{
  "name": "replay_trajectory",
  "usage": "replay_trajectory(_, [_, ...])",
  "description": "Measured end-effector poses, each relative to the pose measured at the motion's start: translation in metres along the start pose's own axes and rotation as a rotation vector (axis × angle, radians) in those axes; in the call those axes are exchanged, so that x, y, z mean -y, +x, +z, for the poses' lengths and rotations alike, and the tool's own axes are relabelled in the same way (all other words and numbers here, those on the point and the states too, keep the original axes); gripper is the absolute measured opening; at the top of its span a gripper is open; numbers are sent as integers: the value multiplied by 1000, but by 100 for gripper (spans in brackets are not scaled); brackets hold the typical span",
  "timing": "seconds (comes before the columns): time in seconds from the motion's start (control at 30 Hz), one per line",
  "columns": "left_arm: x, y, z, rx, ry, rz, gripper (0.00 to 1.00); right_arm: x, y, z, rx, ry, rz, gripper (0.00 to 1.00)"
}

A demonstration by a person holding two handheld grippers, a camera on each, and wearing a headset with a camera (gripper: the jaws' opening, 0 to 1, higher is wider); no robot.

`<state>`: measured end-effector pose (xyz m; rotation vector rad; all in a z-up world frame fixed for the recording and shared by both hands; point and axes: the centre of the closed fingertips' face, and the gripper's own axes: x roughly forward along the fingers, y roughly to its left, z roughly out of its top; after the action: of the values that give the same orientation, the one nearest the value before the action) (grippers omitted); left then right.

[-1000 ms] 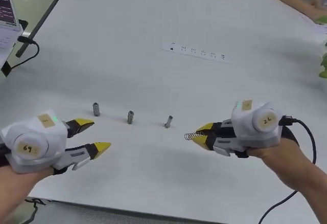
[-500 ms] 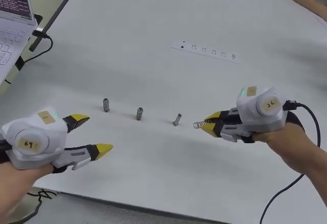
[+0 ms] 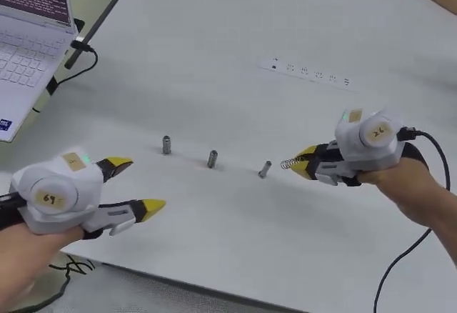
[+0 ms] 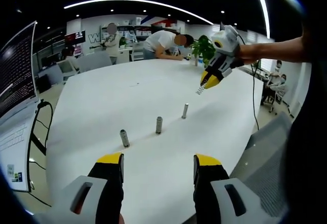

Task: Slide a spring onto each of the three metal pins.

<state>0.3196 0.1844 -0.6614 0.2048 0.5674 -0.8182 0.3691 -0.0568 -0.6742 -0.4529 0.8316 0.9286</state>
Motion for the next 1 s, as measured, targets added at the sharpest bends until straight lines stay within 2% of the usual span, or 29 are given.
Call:
replay_trajectory(0.17, [-5, -5, -4, -6, -8, 9, 50, 11, 7, 0, -23, -15, -6, 8])
replay_trajectory(0.4, [-9, -8, -8, -9, -23, 24, 49, 16, 17, -1, -44, -29, 12, 8])
replay_trajectory(0.57, [-14, -10, -10, -13, -32, 31, 49, 11, 24, 0, -57, -36, 30, 8])
replay_trajectory(1.0, [-16, -7, -9, -19, -39, 33, 48, 4, 38, -2, -91, -57, 64, 8])
